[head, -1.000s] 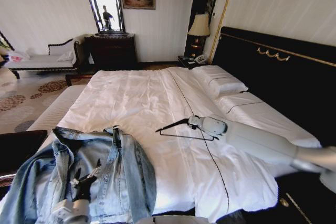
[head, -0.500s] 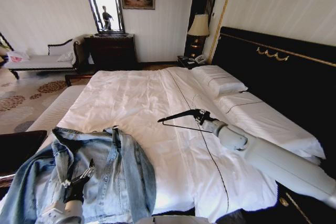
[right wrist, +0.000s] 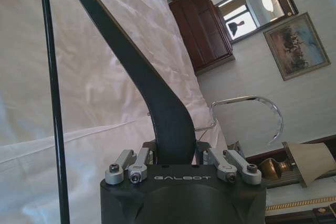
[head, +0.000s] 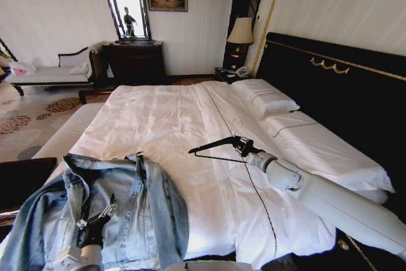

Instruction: Pick up the clothes from the bed and hang them on the clothes hanger.

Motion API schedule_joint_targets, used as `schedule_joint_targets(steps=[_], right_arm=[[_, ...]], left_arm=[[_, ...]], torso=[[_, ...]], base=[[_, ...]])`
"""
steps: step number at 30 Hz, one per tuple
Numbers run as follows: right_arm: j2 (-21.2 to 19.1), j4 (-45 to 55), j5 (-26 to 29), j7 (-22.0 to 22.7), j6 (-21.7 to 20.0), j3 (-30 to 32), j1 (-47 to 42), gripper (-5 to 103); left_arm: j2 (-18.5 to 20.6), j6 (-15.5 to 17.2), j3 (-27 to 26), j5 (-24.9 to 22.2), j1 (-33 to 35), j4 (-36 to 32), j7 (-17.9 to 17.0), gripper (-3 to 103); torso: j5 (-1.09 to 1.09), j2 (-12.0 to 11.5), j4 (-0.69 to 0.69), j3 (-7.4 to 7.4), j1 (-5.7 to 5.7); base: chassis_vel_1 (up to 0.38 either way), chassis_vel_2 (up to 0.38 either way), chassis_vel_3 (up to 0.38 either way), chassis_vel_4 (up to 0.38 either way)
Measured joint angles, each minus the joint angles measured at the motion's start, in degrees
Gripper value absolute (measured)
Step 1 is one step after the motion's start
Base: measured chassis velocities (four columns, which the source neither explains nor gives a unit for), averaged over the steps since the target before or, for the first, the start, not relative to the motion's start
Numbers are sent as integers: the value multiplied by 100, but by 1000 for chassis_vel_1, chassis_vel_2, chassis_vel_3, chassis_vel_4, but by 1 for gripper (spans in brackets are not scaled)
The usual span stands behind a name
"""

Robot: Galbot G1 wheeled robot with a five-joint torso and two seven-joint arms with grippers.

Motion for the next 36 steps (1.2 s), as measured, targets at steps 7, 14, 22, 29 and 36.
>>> schedule_joint_targets(steps=[7,14,22,29,36], right_arm=[[38,8,-100,-122,-55,39,-108,35],[1,3,-111,-177,-54,40,-108,35],[-4,15,-98,-161,-45,40,-105,35],[-3,40,-75,-111,-53,37,-90,35],[-32,54,-14,7,-46,28,-94,35]], left_arm=[[-33,-28,61,70,33,-2,2,100],[-52,-43,172,129,25,23,-1,100],[-48,-43,182,130,10,23,-3,100],[-50,-43,179,124,10,43,-3,100],[-51,-43,175,110,-3,44,-3,100]], torso=[[0,0,-1,0,0],[-1,0,0,0,1],[-2,0,0,0,1],[1,0,0,0,0],[1,0,0,1,1]], base=[[61,65,-56,-87],[181,172,-159,-186],[274,271,-273,-267],[283,269,-274,-259],[237,243,-246,-240]])
